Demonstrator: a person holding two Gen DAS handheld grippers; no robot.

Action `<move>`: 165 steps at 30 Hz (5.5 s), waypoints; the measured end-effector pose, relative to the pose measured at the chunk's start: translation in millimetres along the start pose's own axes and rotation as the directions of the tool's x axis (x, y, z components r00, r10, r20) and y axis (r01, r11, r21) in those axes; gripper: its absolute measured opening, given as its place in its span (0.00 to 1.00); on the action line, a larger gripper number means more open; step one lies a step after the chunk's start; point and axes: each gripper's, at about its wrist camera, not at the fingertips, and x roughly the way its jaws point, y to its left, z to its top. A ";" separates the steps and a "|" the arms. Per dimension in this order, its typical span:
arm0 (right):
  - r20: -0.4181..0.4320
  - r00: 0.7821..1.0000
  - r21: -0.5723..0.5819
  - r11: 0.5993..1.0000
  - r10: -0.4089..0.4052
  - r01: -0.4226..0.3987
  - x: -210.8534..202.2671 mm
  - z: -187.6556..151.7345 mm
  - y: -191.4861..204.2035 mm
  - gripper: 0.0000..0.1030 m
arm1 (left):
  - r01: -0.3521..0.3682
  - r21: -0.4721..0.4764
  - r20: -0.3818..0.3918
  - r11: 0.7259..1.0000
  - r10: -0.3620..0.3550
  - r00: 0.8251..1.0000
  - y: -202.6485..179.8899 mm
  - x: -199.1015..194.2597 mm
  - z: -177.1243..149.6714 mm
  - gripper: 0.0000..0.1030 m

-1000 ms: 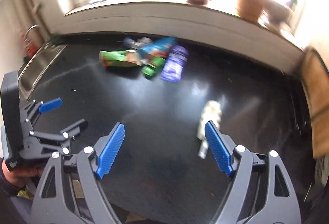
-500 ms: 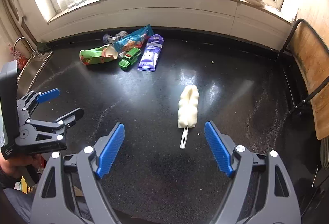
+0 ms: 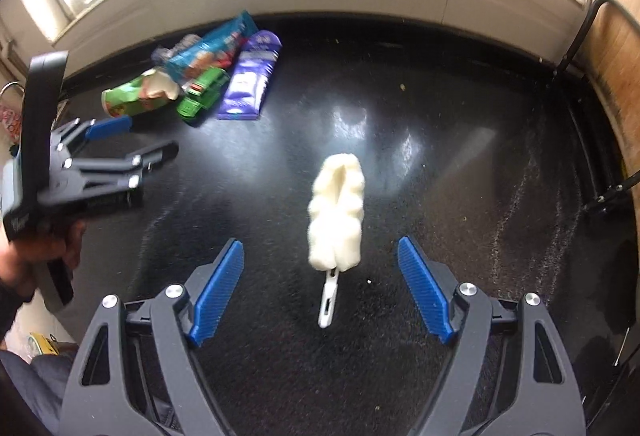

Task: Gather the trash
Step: 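Grasp the green toy car with the left tool while the right tool grasps the white sponge brush, then carry the toy car and sponge brush over the bin and open both tools, then return both tools to the countertop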

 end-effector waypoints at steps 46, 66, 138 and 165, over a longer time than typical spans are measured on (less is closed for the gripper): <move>0.016 0.999 -0.153 0.987 0.047 -0.044 -21.2 -26.3 27.3 0.24 | -0.022 -0.016 -0.012 1.000 0.022 1.000 -44.6 -70.2 -63.3 0.31; 0.016 0.963 -0.479 0.848 0.268 -0.228 -49.8 -7.1 178.7 0.24 | -0.229 -0.323 0.038 0.918 0.254 0.966 31.7 -164.5 -135.0 0.31; -0.332 0.835 -0.766 0.391 0.439 -0.510 -51.6 -86.6 519.9 0.82 | -0.398 -0.815 -0.216 0.422 0.416 0.883 211.0 -267.0 -418.0 0.93; 0.112 0.987 -0.083 0.991 0.115 -0.106 -70.0 -6.2 89.2 0.83 | -0.040 -0.032 0.060 0.999 0.042 0.997 -3.2 -143.3 -114.4 0.93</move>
